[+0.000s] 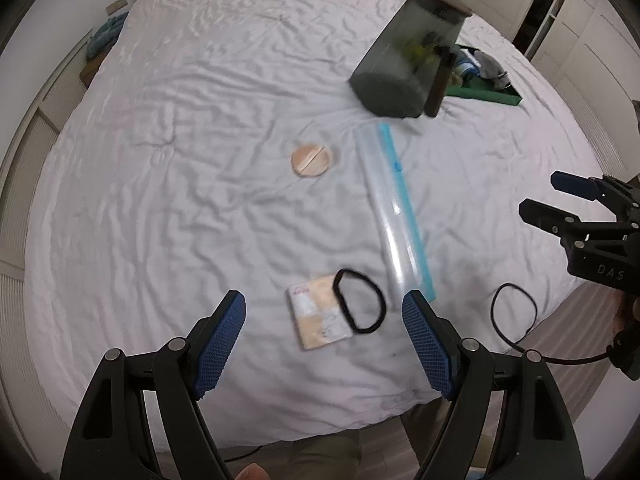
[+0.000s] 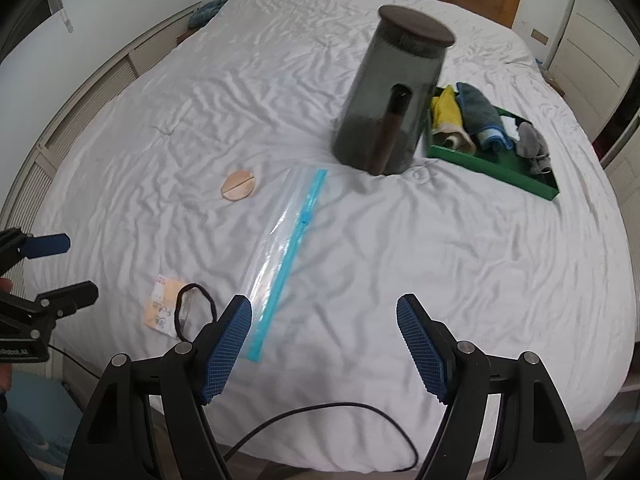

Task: Organize soft objects
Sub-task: 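Withdraw both tools from the tray back toward the remaining items, then approach the tissue pack with the left tool while the right tool approaches the black hair tie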

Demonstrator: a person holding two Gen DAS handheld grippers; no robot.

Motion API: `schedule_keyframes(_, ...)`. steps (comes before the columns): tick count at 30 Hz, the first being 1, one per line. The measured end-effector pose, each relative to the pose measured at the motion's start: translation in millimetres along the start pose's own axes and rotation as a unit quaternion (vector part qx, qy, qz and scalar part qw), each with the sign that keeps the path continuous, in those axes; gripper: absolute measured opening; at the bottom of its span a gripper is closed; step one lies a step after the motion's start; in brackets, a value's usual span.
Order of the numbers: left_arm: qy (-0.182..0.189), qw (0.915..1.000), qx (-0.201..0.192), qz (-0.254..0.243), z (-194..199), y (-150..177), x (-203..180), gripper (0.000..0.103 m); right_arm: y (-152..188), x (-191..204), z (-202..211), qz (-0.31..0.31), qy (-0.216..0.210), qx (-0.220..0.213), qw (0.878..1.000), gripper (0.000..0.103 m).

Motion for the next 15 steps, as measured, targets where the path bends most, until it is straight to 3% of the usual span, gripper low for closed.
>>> schedule_keyframes(15,-0.009,0.9995,0.019,0.023,-48.1,32.3,29.6,0.076,31.8,59.5,-74.8,-0.007,-0.049,0.034,0.998,0.076)
Point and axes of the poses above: each gripper's, at about its wrist camera, not at the fingertips, and z roughly against the way its jaws point, x to its left, y to its underside, the point moved 6 cm from there along -z, roughly the way its jaws point, and after that the axes turned 5 degrees about y, right-handed, at the moved point
